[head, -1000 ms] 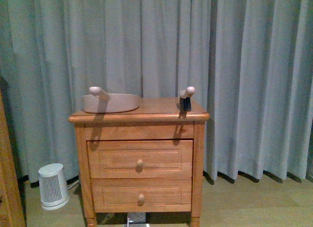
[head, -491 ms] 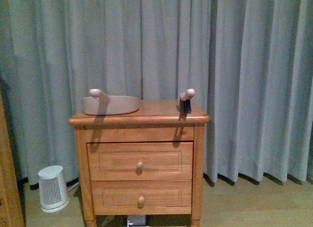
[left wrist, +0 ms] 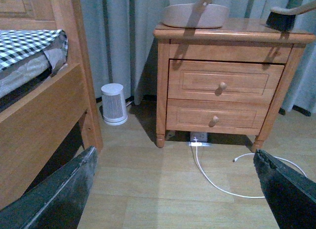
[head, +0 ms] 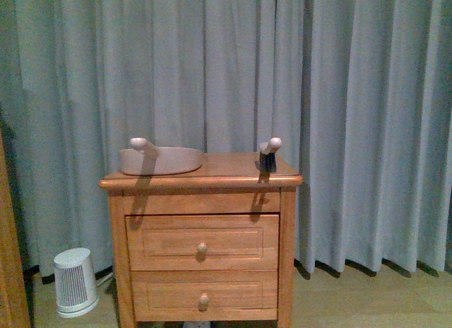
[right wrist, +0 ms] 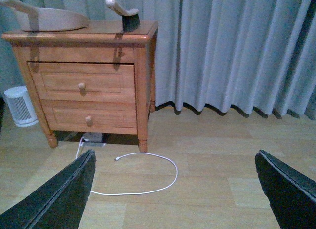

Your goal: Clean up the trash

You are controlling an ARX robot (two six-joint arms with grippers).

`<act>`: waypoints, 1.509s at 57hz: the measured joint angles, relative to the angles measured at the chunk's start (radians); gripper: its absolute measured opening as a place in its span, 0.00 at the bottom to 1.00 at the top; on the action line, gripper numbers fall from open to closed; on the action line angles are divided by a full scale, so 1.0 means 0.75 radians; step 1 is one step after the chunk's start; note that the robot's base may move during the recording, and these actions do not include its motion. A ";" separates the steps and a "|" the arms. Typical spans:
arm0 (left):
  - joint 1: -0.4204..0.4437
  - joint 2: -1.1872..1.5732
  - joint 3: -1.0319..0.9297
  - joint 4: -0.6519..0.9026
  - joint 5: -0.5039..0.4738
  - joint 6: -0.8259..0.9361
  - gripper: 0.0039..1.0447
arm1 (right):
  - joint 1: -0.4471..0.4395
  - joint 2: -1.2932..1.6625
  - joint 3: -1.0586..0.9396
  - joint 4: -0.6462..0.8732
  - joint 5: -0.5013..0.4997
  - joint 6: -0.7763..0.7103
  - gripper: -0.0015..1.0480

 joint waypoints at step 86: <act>0.000 0.000 0.000 0.000 0.001 0.000 0.93 | 0.000 0.000 0.000 0.000 0.000 0.000 0.93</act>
